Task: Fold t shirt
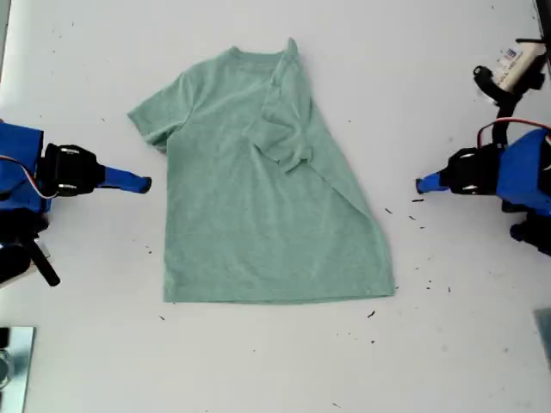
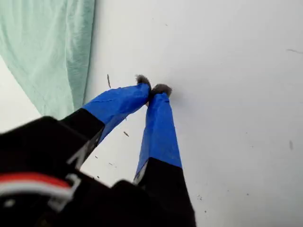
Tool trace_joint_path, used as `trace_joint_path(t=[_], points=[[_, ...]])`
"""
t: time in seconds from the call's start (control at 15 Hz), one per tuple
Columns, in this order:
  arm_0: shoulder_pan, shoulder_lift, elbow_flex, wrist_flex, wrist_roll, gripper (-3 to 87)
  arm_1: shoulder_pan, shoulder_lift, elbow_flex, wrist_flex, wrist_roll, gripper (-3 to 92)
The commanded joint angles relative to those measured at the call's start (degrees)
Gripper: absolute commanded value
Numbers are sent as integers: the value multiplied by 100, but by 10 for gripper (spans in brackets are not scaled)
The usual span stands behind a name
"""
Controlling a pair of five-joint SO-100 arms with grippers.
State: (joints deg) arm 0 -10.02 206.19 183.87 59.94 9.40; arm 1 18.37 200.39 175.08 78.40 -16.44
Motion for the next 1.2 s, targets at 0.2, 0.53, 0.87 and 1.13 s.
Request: trace_joint_path(t=[0.2,0.53,0.87,1.13], points=[[-105,-4430,-4368,1283,-1151,-3,-97,44,237,-62,97,24],[-3094,-6794,-7040,3146,1362,-3,-290,44,246,-62,255,24],[-3990,-7875,-7603,3111,1898,157,-483,44,246,-62,387,24],[-3762,-8112,-6935,2540,1687,224,-431,44,246,-62,325,24]])
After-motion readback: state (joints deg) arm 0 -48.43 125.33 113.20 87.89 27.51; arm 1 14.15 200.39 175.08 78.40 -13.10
